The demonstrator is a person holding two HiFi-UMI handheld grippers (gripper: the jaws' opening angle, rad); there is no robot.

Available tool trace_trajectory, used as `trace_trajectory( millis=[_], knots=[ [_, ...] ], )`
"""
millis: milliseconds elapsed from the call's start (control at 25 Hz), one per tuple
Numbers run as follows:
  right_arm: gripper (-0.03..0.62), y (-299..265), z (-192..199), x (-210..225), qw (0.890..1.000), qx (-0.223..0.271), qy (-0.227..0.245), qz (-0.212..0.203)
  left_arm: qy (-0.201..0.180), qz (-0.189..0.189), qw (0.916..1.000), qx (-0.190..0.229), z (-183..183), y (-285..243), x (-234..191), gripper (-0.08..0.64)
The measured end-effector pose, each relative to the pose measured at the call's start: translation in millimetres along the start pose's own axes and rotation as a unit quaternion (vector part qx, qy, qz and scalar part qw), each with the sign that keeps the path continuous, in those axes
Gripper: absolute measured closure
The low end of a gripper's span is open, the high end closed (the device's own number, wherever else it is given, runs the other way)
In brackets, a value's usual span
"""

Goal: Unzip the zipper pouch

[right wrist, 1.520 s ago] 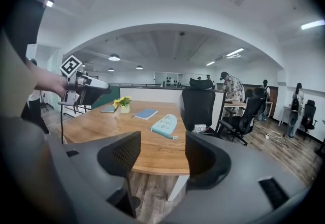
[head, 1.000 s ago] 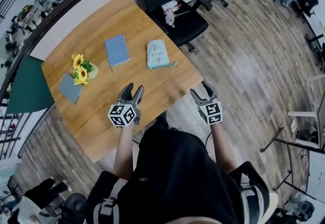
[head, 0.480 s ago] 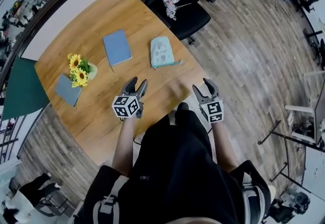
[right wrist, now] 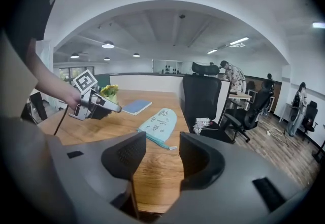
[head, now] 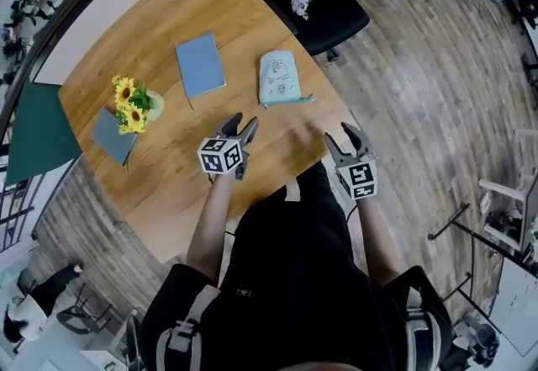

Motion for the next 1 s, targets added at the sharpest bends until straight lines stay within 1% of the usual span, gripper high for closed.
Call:
trace_trajectory(
  millis=[160,400,560,680,760,880,1000],
  knots=[
    [0.385,-16,8,3,1.000,-0.007,-0.007,-0.014,-0.002,0.005,0.9996,-0.028,17,-27,-9,0.354],
    [0.388,-29,22,5,0.998,-0.033,-0.017,-0.041,0.009,0.000,0.9982,-0.060,36,-69,-30,0.359],
    [0.390,-39,31,-3,0.997,-0.046,-0.023,-0.061,0.024,-0.005,0.9976,-0.064,42,-86,-41,0.359],
    [0.390,-47,32,-9,0.996,-0.049,-0.028,-0.071,0.032,-0.002,0.9971,-0.069,46,-94,-43,0.359],
    [0.393,-53,30,-12,0.995,-0.048,-0.027,-0.078,0.024,-0.001,0.9972,-0.070,45,-98,-44,0.372],
    [0.397,-58,27,-11,0.995,-0.045,-0.027,-0.083,0.017,0.003,0.9970,-0.075,42,-106,-43,0.373],
    [0.397,-59,28,-6,0.995,-0.046,-0.029,-0.082,-0.001,0.007,0.9944,-0.105,48,-112,-39,0.374]
  ],
)
Point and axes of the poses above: the fingertips, and each gripper's own axes: y backward along the fingers, x to its right, z out of its underside, the point moved 2 cm from there along y, backward along the fingers, and after that the axes turned 14 degrees about x, right-handed, at the moved point
